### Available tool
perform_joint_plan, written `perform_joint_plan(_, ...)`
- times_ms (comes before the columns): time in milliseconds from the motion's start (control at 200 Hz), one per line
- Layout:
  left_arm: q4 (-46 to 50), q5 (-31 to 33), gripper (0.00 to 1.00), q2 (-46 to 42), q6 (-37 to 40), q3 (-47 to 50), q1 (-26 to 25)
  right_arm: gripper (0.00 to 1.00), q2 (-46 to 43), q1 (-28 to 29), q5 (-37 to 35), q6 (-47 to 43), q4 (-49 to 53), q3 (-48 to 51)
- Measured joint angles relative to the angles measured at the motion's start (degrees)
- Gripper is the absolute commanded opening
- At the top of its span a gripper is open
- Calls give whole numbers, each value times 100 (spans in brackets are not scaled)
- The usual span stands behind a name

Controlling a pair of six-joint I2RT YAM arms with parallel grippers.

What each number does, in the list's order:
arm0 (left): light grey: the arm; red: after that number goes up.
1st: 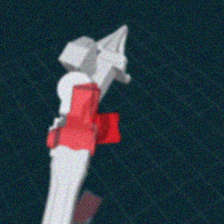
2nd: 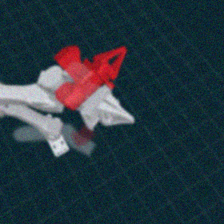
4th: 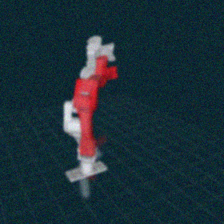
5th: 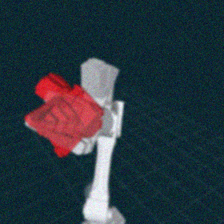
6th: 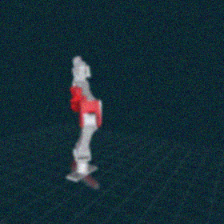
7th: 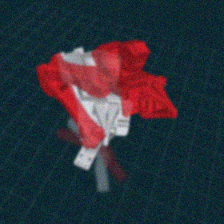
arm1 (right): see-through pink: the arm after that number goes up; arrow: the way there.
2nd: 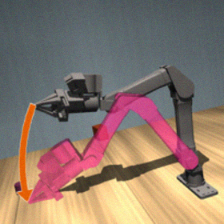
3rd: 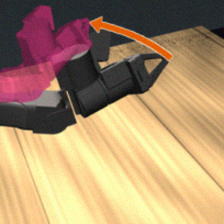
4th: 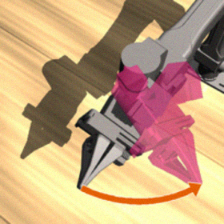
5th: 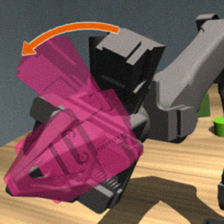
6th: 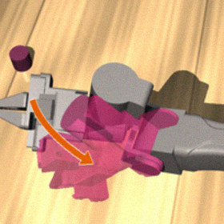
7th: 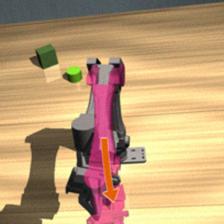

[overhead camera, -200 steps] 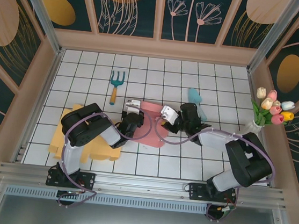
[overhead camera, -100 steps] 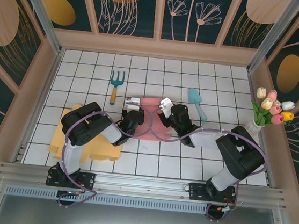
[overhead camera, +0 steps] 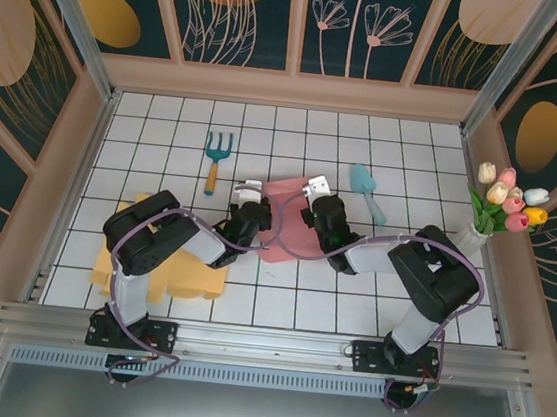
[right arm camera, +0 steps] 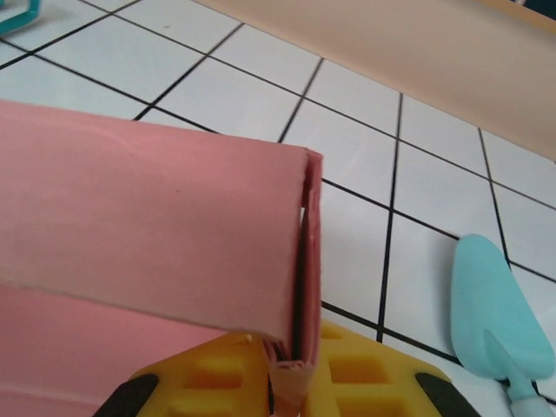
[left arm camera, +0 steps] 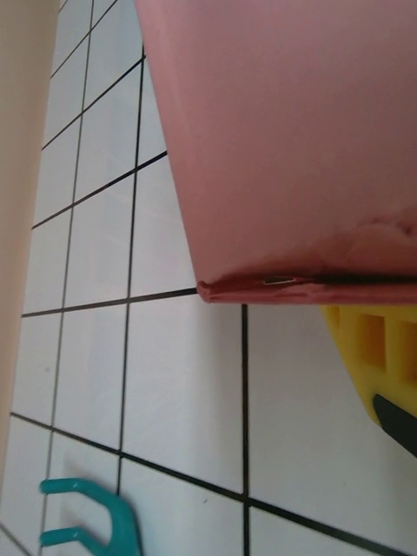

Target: Fold the paper box

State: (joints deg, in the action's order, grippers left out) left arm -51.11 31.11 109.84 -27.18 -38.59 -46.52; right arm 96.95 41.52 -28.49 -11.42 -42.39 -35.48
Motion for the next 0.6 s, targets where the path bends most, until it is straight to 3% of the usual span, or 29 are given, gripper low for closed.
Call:
perform_joint_plan(325, 1467, 245, 6, -245, -962, -468, -243, 18, -4, 146, -730, 811, 691, -291)
perform_joint_plan(600, 1974, 299, 6, -380, -1300, -564, -256, 28, -142, 127, -44, 933, 15, 127)
